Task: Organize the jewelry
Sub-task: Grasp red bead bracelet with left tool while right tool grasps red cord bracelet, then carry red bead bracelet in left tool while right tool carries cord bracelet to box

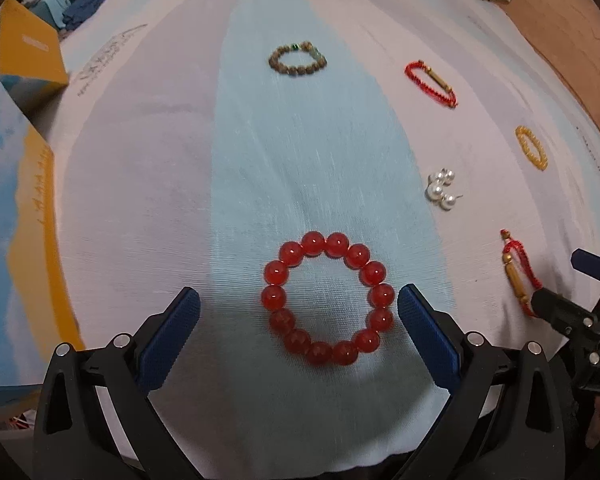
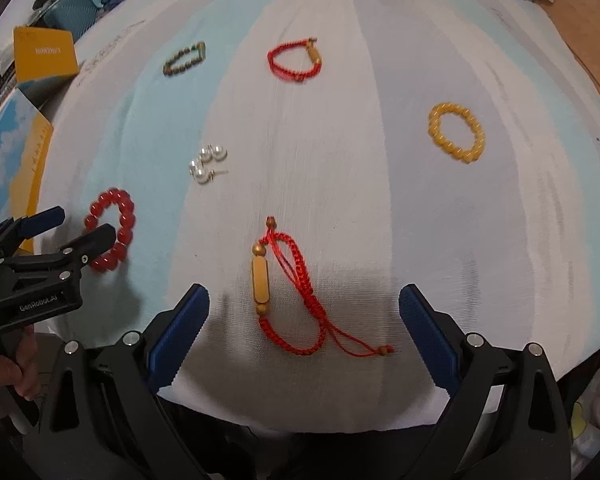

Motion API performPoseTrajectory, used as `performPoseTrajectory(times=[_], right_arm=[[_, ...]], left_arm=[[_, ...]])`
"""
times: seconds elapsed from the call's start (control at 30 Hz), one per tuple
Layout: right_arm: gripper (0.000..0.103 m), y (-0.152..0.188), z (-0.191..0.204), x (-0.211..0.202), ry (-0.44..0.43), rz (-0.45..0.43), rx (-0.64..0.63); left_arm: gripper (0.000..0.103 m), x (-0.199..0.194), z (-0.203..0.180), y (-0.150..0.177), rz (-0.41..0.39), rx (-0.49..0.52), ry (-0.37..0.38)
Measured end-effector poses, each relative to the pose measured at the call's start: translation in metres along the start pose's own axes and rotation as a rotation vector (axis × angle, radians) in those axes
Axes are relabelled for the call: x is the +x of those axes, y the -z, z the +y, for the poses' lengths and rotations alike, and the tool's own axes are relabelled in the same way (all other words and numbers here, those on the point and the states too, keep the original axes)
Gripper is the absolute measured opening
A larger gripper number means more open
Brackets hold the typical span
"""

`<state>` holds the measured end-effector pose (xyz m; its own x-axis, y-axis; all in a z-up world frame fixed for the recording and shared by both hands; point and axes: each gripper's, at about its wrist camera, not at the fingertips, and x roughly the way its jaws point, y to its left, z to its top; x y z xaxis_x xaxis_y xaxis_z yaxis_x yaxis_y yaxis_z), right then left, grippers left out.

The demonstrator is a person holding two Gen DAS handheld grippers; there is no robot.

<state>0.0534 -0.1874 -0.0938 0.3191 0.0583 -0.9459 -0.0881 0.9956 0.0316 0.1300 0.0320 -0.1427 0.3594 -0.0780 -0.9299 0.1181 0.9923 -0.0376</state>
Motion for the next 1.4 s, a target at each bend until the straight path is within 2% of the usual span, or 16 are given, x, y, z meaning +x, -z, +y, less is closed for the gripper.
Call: performPoseTrajectory(times=[0.33,0.43,0.63,0.93,0.97,1.03,1.07,1.23,1.27,1.4], right_arm=[[0.081,0.002,0.002,0.024,-0.020,0.039,0.003],[0.078,0.003,0.000,0.026,-0.021,0.034,0.002],[0.065,0.005,-0.005,0.024,-0.015,0.030,0.005],[0.038,0.007,-0.006,0.020,-0.014,0.034,0.015],[0.033,0.007,-0.007,0.020,-0.013,0.034,0.016],[0.023,0.007,-0.011,0.017,-0.018,0.034,0.026],[0.018,0.007,-0.012,0.017,-0.021,0.035,0.031],[0.014,0.008,-0.016,0.011,-0.034,0.028,0.049],[0.009,0.009,-0.017,0.008,-0.036,0.022,0.052],[0.009,0.011,-0.017,0.000,-0.043,0.010,0.060]], left_arm=[[0.093,0.018,-0.007,0.002,0.007,0.027,-0.009],[0.089,0.020,-0.007,0.002,0.006,0.031,-0.003],[0.076,0.020,-0.009,0.002,0.014,0.042,0.011],[0.033,0.014,-0.005,0.001,0.039,0.045,0.024],[0.027,0.014,-0.005,0.001,0.044,0.047,0.030],[0.022,0.013,-0.005,0.001,0.046,0.052,0.033],[0.013,0.012,-0.004,0.001,0.049,0.051,0.036],[0.013,0.005,-0.005,0.001,0.037,0.047,0.034],[0.013,0.004,-0.005,0.001,0.035,0.046,0.034],[0.013,-0.001,-0.004,0.002,0.026,0.042,0.034]])
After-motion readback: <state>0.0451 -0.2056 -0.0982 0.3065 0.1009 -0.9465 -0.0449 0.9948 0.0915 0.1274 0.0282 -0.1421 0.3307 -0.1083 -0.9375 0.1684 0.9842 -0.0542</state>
